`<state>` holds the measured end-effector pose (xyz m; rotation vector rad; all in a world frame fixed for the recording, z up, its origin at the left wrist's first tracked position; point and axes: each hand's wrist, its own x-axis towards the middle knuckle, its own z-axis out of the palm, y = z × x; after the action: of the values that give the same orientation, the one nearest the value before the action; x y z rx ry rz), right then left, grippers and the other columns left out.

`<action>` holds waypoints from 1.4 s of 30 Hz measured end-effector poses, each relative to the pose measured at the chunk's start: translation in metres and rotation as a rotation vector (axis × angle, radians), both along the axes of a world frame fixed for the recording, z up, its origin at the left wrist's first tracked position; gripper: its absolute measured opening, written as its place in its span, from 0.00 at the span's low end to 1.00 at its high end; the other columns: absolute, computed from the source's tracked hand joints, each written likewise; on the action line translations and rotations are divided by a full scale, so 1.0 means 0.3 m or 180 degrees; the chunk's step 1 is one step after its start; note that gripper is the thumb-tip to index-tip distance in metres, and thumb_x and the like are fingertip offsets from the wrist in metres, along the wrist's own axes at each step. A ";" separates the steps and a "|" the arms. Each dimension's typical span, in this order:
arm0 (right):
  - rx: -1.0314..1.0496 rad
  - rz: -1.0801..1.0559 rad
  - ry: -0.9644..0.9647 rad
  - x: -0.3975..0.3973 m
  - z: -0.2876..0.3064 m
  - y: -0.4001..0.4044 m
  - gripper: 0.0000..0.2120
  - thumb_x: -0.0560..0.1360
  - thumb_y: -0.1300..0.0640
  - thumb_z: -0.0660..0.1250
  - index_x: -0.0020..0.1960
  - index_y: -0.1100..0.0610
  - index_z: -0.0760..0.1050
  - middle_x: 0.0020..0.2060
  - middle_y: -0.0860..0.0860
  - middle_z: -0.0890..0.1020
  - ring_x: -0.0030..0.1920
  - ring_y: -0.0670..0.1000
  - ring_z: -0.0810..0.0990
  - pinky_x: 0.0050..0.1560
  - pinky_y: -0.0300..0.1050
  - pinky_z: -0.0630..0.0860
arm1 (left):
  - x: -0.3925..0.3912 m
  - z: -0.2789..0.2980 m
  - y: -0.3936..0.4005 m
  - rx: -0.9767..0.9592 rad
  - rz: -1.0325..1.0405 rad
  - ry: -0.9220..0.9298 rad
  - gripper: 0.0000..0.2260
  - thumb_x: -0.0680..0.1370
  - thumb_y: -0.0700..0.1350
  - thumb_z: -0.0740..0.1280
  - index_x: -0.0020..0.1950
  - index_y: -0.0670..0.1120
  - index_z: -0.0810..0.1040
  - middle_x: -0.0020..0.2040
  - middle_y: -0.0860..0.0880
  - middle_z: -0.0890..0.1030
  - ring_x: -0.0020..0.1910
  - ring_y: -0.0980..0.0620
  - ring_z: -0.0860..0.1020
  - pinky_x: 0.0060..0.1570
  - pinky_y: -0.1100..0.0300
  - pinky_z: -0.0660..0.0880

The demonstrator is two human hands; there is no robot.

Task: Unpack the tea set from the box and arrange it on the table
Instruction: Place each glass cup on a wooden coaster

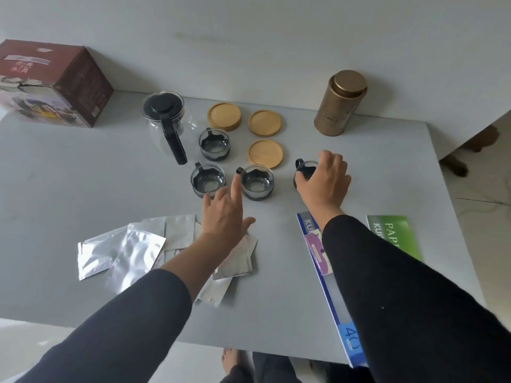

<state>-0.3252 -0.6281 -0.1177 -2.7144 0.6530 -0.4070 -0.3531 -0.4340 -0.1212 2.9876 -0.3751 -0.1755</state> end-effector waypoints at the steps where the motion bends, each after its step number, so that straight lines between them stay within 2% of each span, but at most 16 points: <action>1: 0.0245 -0.0243 0.0054 -0.021 -0.001 0.006 0.25 0.70 0.50 0.69 0.62 0.61 0.69 0.58 0.58 0.72 0.59 0.60 0.71 0.50 0.54 0.71 | -0.010 -0.004 -0.003 -0.0044 0.0072 -0.0049 0.41 0.74 0.60 0.66 0.76 0.42 0.50 0.63 0.46 0.74 0.67 0.48 0.68 0.66 0.52 0.62; 4: 0.1003 -0.0752 0.0047 -0.068 -0.021 0.032 0.26 0.70 0.50 0.70 0.61 0.62 0.66 0.59 0.58 0.70 0.59 0.60 0.72 0.52 0.55 0.74 | -0.040 -0.017 -0.015 -0.0080 0.0207 0.0029 0.30 0.75 0.61 0.66 0.65 0.42 0.61 0.57 0.47 0.75 0.61 0.47 0.71 0.57 0.55 0.67; 7: 0.1645 -0.1117 -0.0050 -0.086 -0.054 0.040 0.27 0.68 0.52 0.71 0.61 0.61 0.66 0.60 0.58 0.69 0.60 0.60 0.72 0.55 0.55 0.74 | -0.061 -0.050 -0.031 -0.0150 0.0328 0.0310 0.28 0.74 0.61 0.66 0.62 0.42 0.63 0.58 0.46 0.74 0.61 0.47 0.71 0.57 0.54 0.69; 9: 0.1841 -0.1049 -0.0213 -0.083 -0.076 0.036 0.32 0.66 0.54 0.73 0.65 0.60 0.64 0.63 0.57 0.68 0.63 0.59 0.69 0.58 0.52 0.72 | -0.069 -0.078 -0.043 -0.0176 0.0362 0.0421 0.29 0.73 0.62 0.67 0.62 0.42 0.64 0.60 0.45 0.74 0.63 0.46 0.69 0.58 0.54 0.69; 13: 0.1926 -0.0621 -0.0410 -0.067 -0.128 0.014 0.41 0.64 0.56 0.76 0.71 0.60 0.59 0.67 0.56 0.66 0.67 0.56 0.66 0.64 0.46 0.66 | -0.069 -0.121 -0.067 -0.0146 0.0402 0.0374 0.32 0.73 0.64 0.65 0.65 0.42 0.64 0.65 0.46 0.69 0.67 0.47 0.65 0.60 0.53 0.67; 17: 0.1999 -0.0461 -0.0461 -0.047 -0.175 -0.031 0.43 0.62 0.53 0.78 0.70 0.59 0.60 0.66 0.54 0.69 0.66 0.55 0.69 0.66 0.45 0.68 | -0.058 -0.141 -0.084 -0.0129 0.0473 0.0273 0.33 0.73 0.65 0.63 0.67 0.41 0.63 0.67 0.47 0.66 0.67 0.46 0.64 0.60 0.53 0.66; 24: 0.2315 -0.0371 -0.0615 -0.017 -0.192 -0.052 0.40 0.60 0.52 0.80 0.66 0.57 0.65 0.60 0.52 0.75 0.59 0.52 0.75 0.60 0.39 0.70 | -0.049 -0.145 -0.098 -0.0066 0.0618 0.0394 0.39 0.72 0.67 0.62 0.73 0.41 0.59 0.74 0.47 0.59 0.72 0.46 0.58 0.65 0.52 0.64; 30: 0.2355 -0.0292 -0.0794 0.044 -0.170 -0.053 0.36 0.58 0.52 0.81 0.60 0.57 0.68 0.55 0.51 0.78 0.51 0.50 0.77 0.48 0.29 0.67 | -0.029 -0.139 -0.116 0.0003 0.0813 0.0375 0.41 0.71 0.69 0.62 0.72 0.42 0.60 0.74 0.46 0.60 0.71 0.45 0.59 0.64 0.52 0.65; 33: 0.2333 -0.0106 -0.0811 0.124 -0.138 -0.047 0.35 0.57 0.51 0.80 0.59 0.57 0.69 0.53 0.51 0.78 0.49 0.49 0.77 0.48 0.32 0.69 | -0.025 -0.138 -0.136 0.0026 0.0943 0.0388 0.41 0.72 0.69 0.60 0.73 0.41 0.59 0.74 0.45 0.59 0.71 0.45 0.59 0.64 0.51 0.64; 37: 0.2300 0.0194 -0.0734 0.261 -0.107 -0.038 0.35 0.57 0.50 0.79 0.59 0.57 0.68 0.54 0.51 0.78 0.51 0.50 0.78 0.52 0.38 0.74 | -0.027 -0.153 -0.166 0.0062 0.1142 0.0425 0.42 0.74 0.69 0.57 0.76 0.41 0.54 0.75 0.45 0.55 0.73 0.45 0.55 0.67 0.52 0.60; 42: 0.2318 0.0432 -0.0635 0.416 -0.090 -0.024 0.37 0.56 0.49 0.80 0.59 0.56 0.68 0.54 0.50 0.78 0.52 0.49 0.78 0.56 0.40 0.74 | -0.014 -0.155 -0.184 0.0314 0.1209 0.0575 0.42 0.75 0.69 0.52 0.77 0.40 0.48 0.76 0.43 0.53 0.75 0.45 0.52 0.69 0.52 0.58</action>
<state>-0.2004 -0.6353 -0.1445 -1.9814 0.4418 -0.3188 -0.3573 -0.4892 -0.1676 3.0333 0.2259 -0.4290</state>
